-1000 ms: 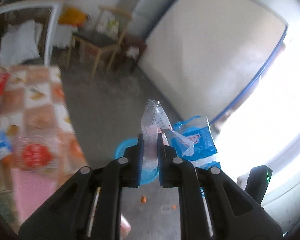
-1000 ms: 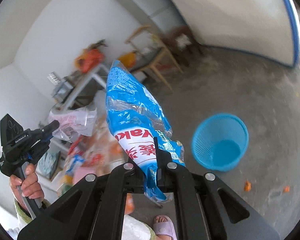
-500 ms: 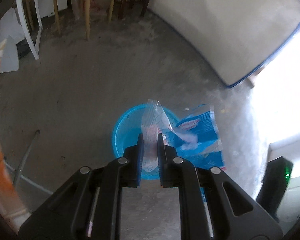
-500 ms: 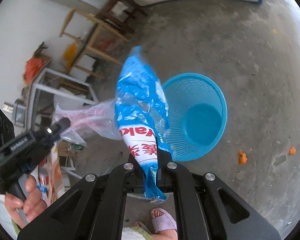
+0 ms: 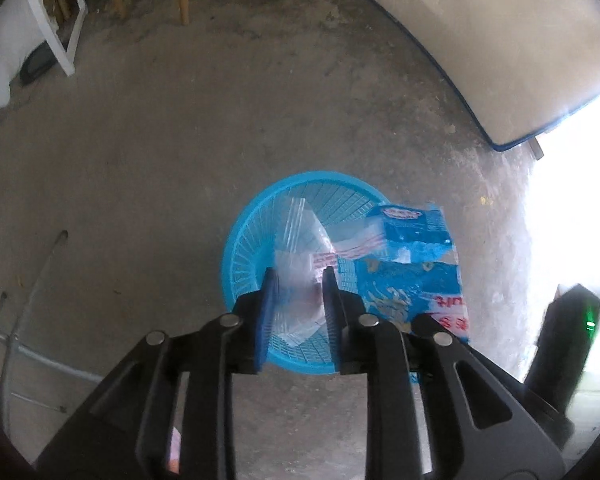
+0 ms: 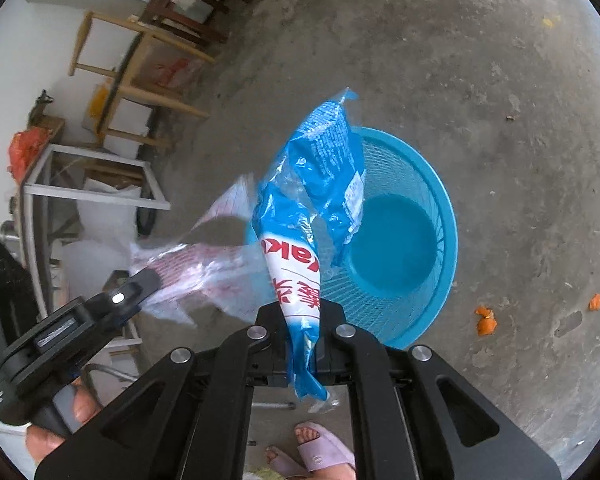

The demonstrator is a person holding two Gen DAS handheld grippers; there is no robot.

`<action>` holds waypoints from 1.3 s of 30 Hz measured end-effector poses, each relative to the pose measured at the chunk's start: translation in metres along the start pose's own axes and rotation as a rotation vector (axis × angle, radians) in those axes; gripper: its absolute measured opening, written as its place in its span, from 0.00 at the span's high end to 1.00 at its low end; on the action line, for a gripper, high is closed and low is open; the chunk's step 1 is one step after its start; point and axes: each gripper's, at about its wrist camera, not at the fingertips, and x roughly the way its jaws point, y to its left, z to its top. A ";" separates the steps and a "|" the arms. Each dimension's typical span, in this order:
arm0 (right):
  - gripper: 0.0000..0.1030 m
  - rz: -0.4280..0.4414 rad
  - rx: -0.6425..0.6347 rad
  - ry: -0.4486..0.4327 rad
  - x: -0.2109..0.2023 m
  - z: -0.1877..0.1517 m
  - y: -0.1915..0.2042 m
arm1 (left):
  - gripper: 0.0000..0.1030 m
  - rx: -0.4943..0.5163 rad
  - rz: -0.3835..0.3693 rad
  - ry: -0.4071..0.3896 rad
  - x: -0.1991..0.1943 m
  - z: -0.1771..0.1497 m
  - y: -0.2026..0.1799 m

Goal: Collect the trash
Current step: 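Open both grippers to drop the bags into the blue wastebasket, then move both tools back to the table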

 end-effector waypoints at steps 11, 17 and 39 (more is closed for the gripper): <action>0.39 -0.057 0.066 -0.078 0.019 0.008 -0.035 | 0.46 -0.035 -0.074 -0.011 0.004 0.000 0.012; 0.39 -0.048 0.085 -0.179 -0.007 0.002 -0.046 | 0.41 -0.018 -0.125 -0.067 -0.027 -0.001 -0.001; 0.19 -0.208 -0.344 -0.173 -0.120 -0.167 0.001 | 0.25 0.137 -0.202 -0.536 -0.287 -0.199 0.002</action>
